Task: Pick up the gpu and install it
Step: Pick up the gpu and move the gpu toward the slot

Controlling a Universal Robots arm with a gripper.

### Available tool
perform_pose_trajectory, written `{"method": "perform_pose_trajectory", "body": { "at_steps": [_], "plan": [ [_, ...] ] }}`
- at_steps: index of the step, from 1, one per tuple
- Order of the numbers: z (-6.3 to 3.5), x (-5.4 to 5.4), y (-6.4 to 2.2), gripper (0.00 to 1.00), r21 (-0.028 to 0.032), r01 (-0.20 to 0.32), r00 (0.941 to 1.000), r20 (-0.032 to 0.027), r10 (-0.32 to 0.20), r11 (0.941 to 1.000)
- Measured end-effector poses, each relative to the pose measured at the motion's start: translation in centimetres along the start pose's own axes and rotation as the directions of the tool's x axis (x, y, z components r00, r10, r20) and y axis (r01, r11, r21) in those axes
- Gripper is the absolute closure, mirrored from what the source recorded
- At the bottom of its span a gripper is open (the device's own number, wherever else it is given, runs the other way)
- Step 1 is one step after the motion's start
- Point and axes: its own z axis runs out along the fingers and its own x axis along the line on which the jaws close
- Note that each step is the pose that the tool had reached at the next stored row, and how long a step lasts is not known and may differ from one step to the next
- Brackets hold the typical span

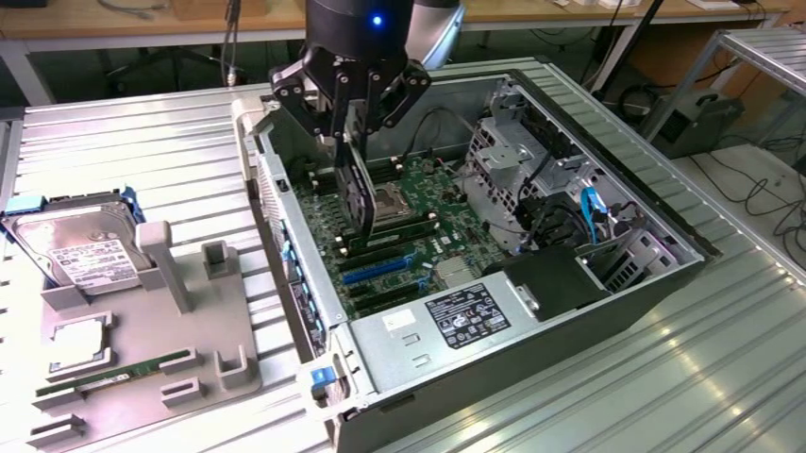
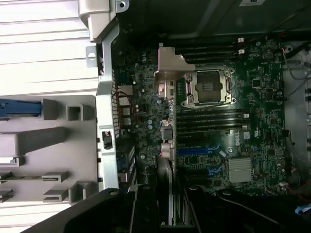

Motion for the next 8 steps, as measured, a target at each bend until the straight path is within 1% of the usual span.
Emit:
{"method": "perform_pose_trajectory", "body": {
  "at_steps": [8],
  "plan": [
    [0.38,-1.08,0.06,0.74,0.0001,0.001,1.0,-0.0014,-0.001,1.0]
  ]
}}
